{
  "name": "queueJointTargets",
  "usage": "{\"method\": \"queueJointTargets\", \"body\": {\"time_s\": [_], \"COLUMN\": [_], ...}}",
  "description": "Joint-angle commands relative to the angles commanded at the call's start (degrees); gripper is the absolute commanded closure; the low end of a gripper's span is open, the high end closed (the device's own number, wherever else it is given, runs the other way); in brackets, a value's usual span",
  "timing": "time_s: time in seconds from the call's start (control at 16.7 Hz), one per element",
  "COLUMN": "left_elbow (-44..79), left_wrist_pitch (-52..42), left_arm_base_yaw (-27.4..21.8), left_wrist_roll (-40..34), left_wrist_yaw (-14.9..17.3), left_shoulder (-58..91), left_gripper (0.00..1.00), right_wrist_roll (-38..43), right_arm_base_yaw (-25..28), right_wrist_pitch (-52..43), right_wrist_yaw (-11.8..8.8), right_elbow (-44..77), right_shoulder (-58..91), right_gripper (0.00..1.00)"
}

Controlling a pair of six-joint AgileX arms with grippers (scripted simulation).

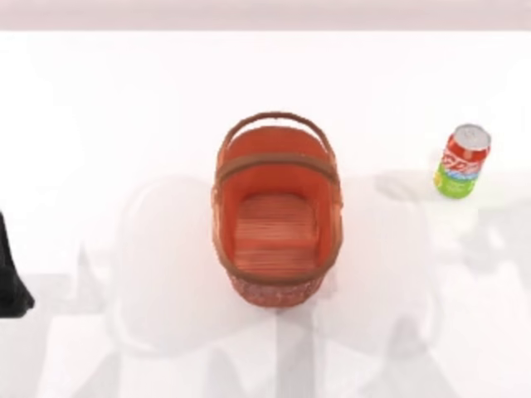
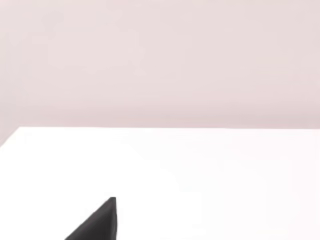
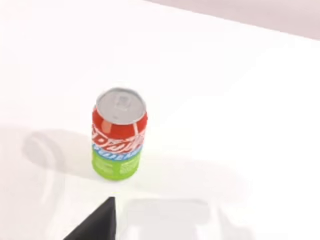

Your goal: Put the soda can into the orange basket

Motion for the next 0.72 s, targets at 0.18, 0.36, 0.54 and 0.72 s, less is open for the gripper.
{"method": "queueJointTargets", "body": {"time_s": [0.18,0.36,0.54,0.72], "left_elbow": [0.0,0.0,0.0,0.0], "left_wrist_pitch": [0.0,0.0,0.0,0.0], "left_arm_base_yaw": [0.0,0.0,0.0,0.0], "left_wrist_roll": [0.0,0.0,0.0,0.0], "left_wrist_yaw": [0.0,0.0,0.0,0.0], "left_shoulder": [0.0,0.0,0.0,0.0], "left_gripper": [0.00,0.00,0.00,0.00], "right_wrist_roll": [-4.4,-8.8,-13.0,-16.6], "right_arm_base_yaw": [1.3,2.6,4.0,5.2], "right_wrist_pitch": [-10.8,-21.8,-32.1,-41.0], "right_wrist_yaw": [0.3,0.6,0.8,0.8], "right_elbow": [17.0,34.5,51.3,65.7], "right_shoulder": [19.0,38.7,57.3,73.3], "right_gripper": [0.00,0.00,0.00,0.00]}}
